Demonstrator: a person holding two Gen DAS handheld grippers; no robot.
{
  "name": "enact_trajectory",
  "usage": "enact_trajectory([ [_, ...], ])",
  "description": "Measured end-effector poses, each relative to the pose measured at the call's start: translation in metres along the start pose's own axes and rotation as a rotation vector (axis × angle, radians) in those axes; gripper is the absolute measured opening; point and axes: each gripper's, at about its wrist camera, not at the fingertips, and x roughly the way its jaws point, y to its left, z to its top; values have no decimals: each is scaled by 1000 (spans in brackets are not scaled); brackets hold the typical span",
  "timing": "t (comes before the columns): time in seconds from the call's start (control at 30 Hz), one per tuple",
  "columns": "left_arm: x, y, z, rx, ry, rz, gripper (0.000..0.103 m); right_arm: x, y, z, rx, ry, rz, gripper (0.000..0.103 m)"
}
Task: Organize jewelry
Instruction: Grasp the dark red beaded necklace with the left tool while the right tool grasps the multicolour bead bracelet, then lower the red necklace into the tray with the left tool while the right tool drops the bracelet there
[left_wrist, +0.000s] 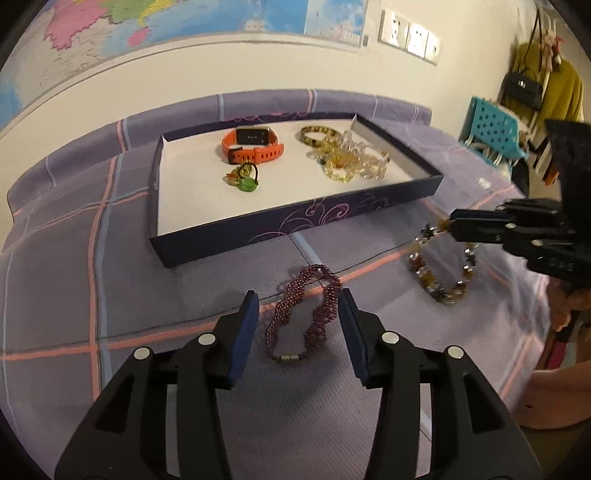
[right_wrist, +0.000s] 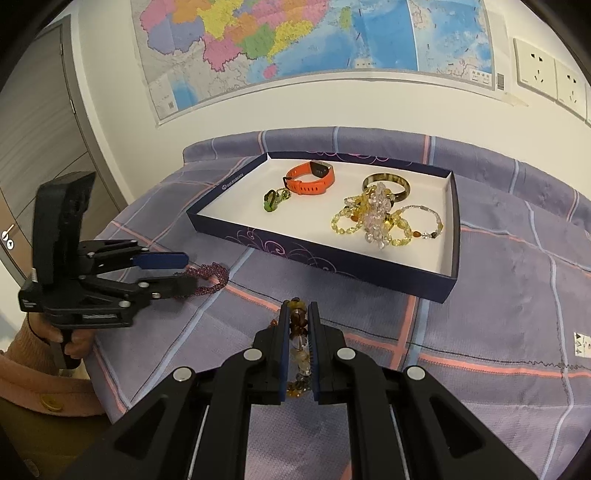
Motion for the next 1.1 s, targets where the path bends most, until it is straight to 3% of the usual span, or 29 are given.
enact_trajectory([
  [0.17,7,-5,-1,35,27,13,40,3,-3,-1,13,5,4,8],
  [0.27,7,-9,-4,53,27,17,17,5,-3,-1,14,4,6,8],
  [0.4,3,-7,-4,40,21,23,6,3,-2,1,11,-6,9,8],
  [0.63,-7,3,1,-38,-15,-34,6,-5,1,8,1,-37,16,8],
  [1.1,-33,4,21,-55,-99,-64,6,-21,7,33,-46,-101,4,8],
])
